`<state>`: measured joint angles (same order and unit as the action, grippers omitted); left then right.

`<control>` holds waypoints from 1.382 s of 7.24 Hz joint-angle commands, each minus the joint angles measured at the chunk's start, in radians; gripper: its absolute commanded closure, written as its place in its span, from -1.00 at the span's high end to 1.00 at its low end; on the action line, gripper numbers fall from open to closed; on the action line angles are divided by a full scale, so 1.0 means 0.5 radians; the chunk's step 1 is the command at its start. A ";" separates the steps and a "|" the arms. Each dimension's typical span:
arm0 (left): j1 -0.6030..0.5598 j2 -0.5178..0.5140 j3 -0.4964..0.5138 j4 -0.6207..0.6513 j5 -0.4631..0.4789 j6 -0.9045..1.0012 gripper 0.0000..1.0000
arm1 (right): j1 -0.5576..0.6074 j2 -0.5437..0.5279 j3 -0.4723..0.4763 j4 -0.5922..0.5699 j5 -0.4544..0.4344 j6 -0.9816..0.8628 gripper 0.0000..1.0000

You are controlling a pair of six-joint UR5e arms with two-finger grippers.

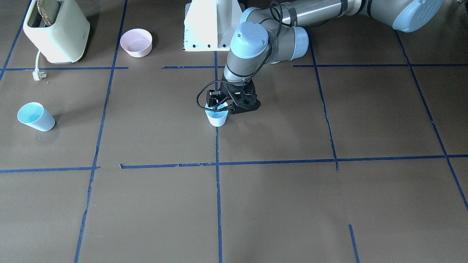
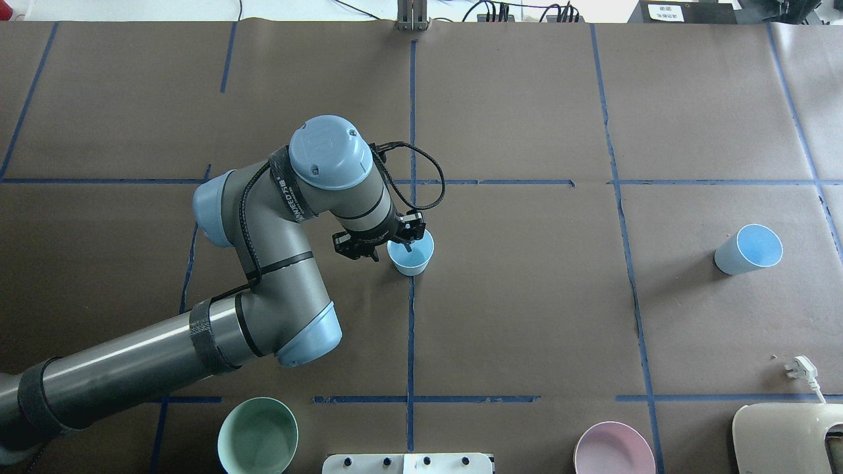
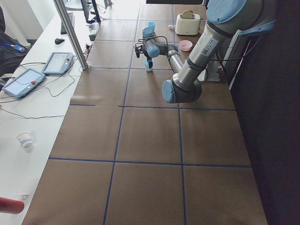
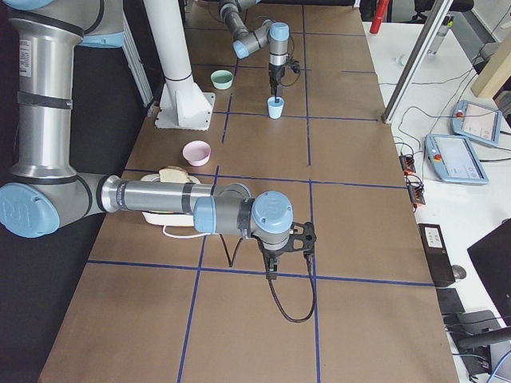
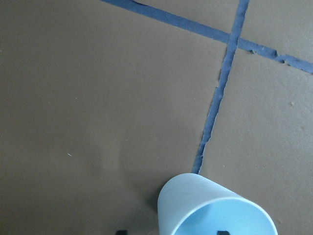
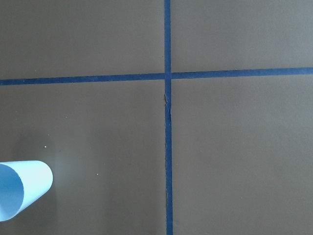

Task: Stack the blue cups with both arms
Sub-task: 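Carry the light-blue cup with the left gripper to the table center, then release the cup upright and raise the left gripper away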

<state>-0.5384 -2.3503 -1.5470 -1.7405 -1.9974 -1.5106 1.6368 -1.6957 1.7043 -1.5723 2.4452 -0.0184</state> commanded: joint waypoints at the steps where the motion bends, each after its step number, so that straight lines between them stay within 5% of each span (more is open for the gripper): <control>1: -0.021 0.083 -0.230 0.057 -0.015 0.002 1.00 | 0.000 0.062 0.003 0.000 -0.006 0.000 0.99; 3: -0.144 0.263 -0.555 0.259 -0.167 0.027 1.00 | -0.021 0.099 0.067 0.009 0.030 0.009 0.99; 5: -0.263 0.500 -0.899 0.452 -0.235 0.255 1.00 | -0.269 0.081 0.318 0.076 0.031 0.604 0.99; 7: -0.392 0.586 -1.203 0.869 -0.270 0.575 1.00 | -0.545 -0.001 0.307 0.477 -0.024 1.099 0.99; 10: -0.558 0.737 -1.434 1.121 -0.273 0.867 1.00 | -0.956 -0.078 0.102 1.154 -0.276 1.655 0.99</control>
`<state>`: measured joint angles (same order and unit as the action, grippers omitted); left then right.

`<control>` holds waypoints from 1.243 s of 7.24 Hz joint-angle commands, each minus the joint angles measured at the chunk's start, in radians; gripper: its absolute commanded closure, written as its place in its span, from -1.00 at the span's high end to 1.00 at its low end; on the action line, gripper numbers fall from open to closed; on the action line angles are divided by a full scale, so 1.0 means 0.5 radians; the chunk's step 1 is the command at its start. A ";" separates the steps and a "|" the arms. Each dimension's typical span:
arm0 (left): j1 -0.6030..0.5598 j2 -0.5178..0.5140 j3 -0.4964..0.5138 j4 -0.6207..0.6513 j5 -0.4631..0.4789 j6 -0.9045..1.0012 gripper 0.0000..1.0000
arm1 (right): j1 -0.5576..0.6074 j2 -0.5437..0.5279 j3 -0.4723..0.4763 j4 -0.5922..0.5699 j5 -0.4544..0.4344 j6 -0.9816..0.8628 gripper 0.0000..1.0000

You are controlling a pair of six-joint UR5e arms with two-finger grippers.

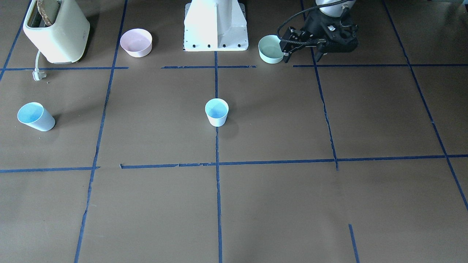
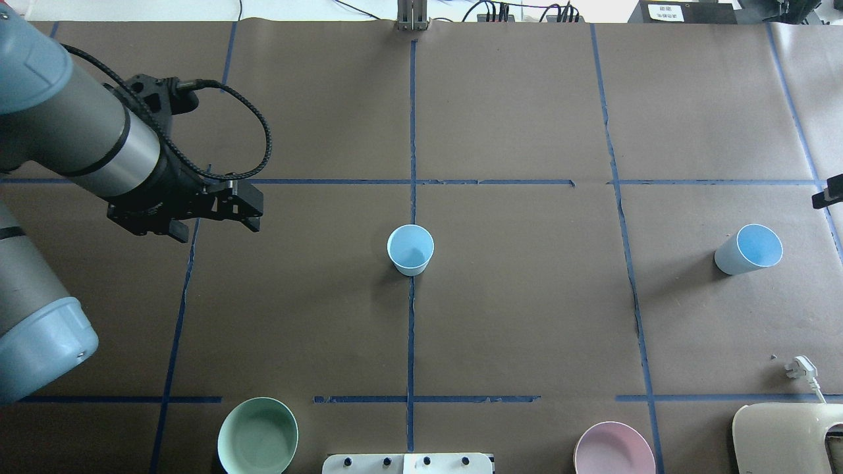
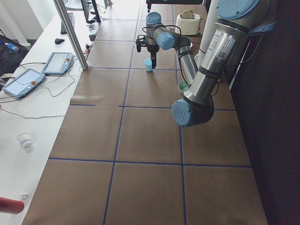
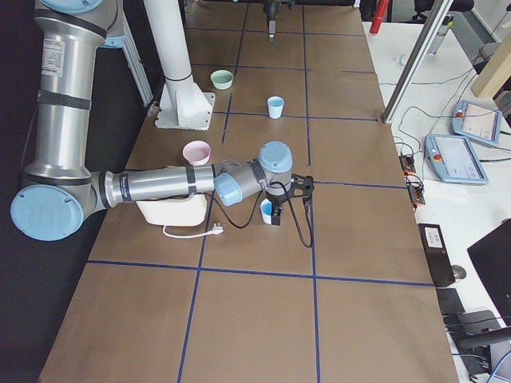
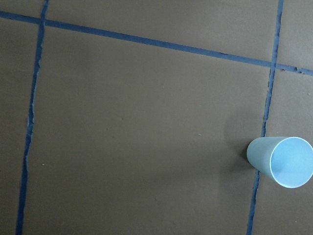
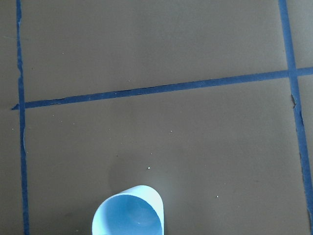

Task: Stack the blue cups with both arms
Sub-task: 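Release the cup upright and raise the left gripper away, then grasp the other light-blue cup with the right gripper while the left arm withdraws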

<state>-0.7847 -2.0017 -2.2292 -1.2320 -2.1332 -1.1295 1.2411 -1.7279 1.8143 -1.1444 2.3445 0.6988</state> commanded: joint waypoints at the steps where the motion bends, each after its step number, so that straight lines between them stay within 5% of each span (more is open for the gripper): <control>1: -0.069 0.043 -0.103 0.175 -0.001 0.142 1.00 | -0.218 -0.011 -0.137 0.392 -0.081 0.320 0.99; 6: -0.072 0.049 -0.134 0.191 -0.001 0.142 1.00 | -0.362 0.013 -0.327 0.393 -0.124 0.308 0.98; 7: -0.072 0.082 -0.153 0.188 -0.001 0.145 1.00 | -0.381 0.017 -0.331 0.396 -0.136 0.317 0.84; 9: -0.072 0.092 -0.171 0.191 -0.001 0.142 1.00 | -0.381 0.041 -0.334 0.393 -0.142 0.311 -0.93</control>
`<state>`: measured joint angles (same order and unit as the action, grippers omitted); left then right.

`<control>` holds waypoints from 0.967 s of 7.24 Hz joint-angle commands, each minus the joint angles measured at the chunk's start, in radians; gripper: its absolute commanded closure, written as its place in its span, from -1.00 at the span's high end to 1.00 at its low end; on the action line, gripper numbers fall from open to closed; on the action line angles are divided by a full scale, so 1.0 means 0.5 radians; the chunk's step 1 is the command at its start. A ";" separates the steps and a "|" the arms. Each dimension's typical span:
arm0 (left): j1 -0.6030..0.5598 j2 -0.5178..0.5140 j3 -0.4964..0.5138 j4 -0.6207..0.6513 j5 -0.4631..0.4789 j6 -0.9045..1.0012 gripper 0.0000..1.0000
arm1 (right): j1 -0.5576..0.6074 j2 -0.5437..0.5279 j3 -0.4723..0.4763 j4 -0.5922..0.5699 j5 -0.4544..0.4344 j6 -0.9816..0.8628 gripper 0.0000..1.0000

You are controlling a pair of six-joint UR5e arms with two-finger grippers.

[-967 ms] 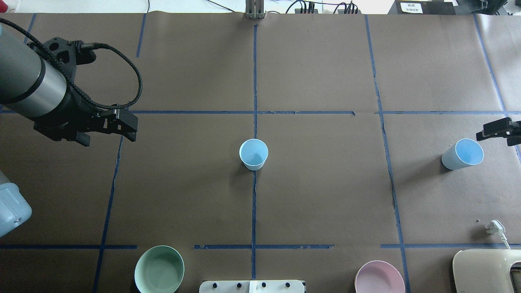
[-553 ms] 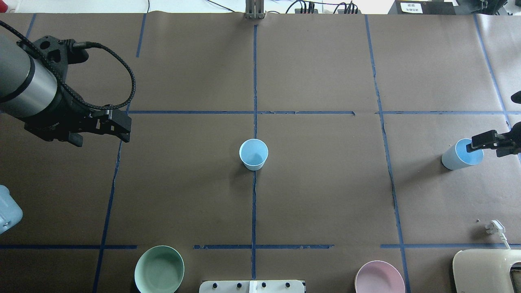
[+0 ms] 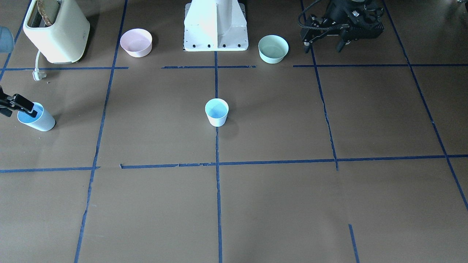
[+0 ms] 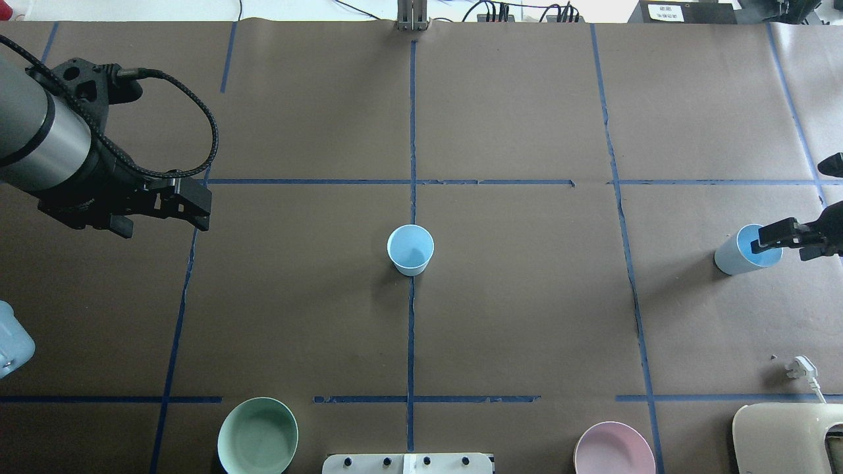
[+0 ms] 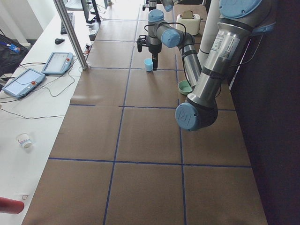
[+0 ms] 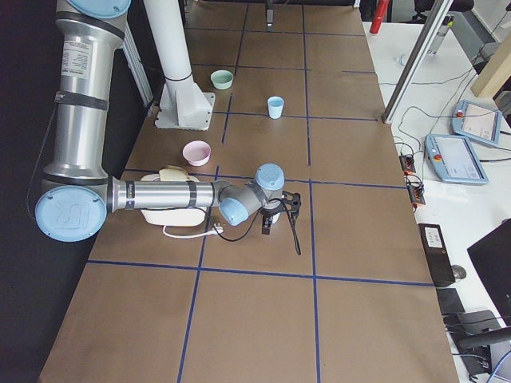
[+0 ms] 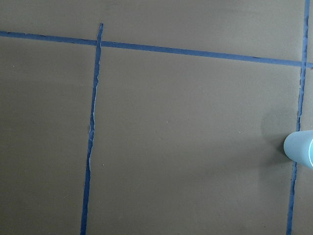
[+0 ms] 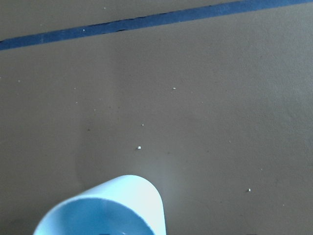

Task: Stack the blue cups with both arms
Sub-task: 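Grasp the other light-blue cup with the right gripper while the left arm withdraws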

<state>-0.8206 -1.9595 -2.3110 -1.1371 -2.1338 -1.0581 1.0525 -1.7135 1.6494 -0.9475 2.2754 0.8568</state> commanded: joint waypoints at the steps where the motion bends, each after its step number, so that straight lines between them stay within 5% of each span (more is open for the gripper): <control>1: 0.000 0.007 -0.008 0.001 0.003 -0.001 1.00 | -0.003 0.015 0.005 -0.001 -0.001 -0.011 -1.00; 5: 0.000 0.010 -0.017 0.001 0.000 -0.001 1.00 | 0.039 0.015 0.179 -0.056 0.036 0.004 -1.00; 7: -0.064 0.154 -0.023 0.001 0.000 0.209 1.00 | 0.049 0.189 0.537 -0.605 0.054 0.035 -1.00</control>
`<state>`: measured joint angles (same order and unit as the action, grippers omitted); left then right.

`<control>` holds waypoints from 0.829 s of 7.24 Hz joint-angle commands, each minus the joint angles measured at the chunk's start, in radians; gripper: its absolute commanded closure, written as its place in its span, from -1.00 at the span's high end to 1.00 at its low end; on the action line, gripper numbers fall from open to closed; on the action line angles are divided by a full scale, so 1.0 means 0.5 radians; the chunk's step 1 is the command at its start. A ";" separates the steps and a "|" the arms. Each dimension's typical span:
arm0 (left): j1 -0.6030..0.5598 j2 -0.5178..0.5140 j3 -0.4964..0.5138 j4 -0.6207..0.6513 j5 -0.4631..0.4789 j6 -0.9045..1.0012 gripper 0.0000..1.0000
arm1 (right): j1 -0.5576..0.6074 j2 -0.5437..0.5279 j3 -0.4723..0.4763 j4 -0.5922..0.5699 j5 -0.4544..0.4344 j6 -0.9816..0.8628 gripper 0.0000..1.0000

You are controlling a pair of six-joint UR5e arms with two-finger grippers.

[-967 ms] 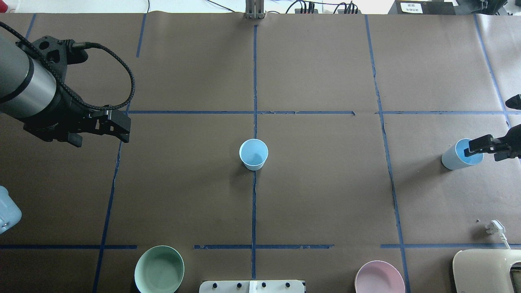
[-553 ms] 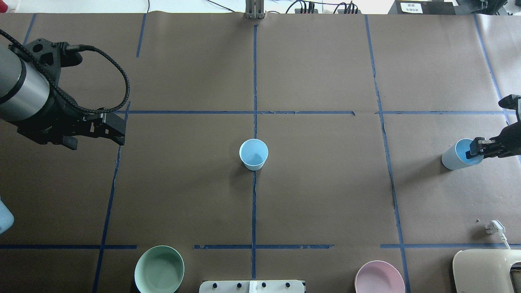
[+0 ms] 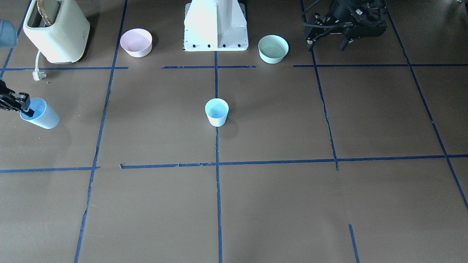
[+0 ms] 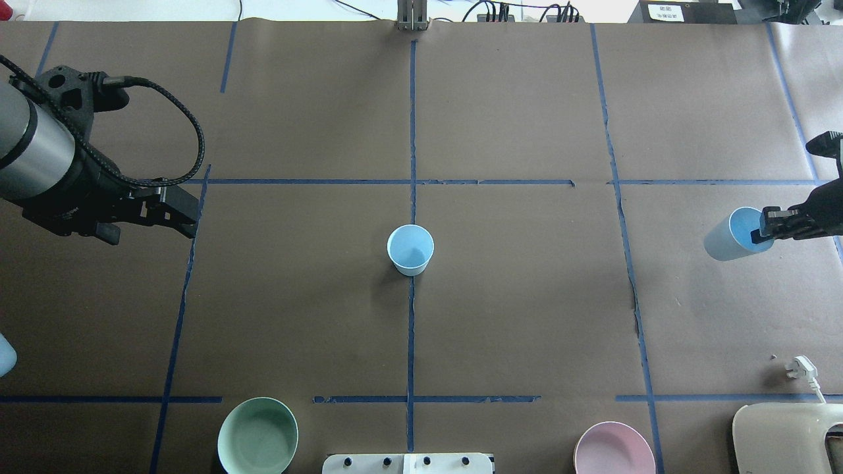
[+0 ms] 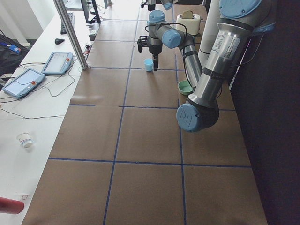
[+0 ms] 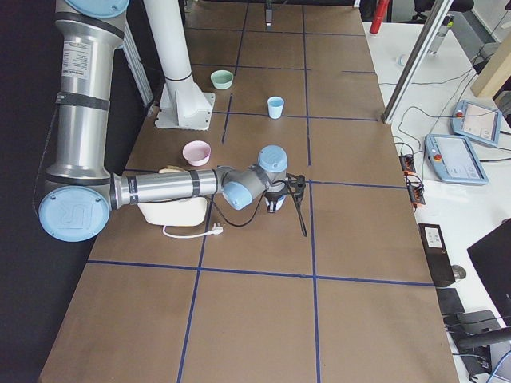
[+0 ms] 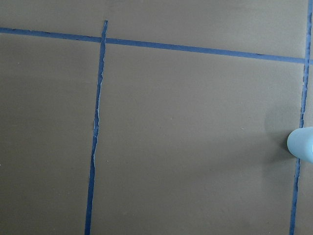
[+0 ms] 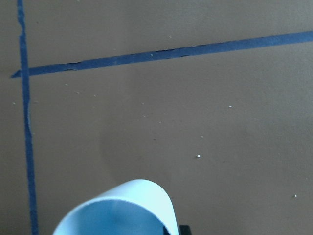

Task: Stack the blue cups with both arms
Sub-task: 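Lift the cup with the right gripper and carry it over the center cup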

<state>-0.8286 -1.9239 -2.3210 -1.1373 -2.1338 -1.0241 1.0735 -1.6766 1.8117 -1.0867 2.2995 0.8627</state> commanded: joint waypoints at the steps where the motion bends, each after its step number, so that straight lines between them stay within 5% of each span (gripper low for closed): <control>1: -0.128 0.187 0.003 0.001 0.003 0.368 1.00 | 0.007 0.268 0.300 -0.503 0.012 0.102 -1.00; 4: -0.480 0.451 0.174 -0.023 -0.003 1.119 1.00 | -0.387 0.793 0.325 -0.612 -0.091 0.819 -1.00; 6: -0.677 0.488 0.328 -0.026 -0.009 1.439 1.00 | -0.807 1.274 0.313 -1.027 -0.546 1.023 -1.00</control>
<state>-1.1034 -1.6915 -2.2061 -1.1493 -2.1363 -0.4090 0.8009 -1.1839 1.9716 -1.4820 2.1633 1.3003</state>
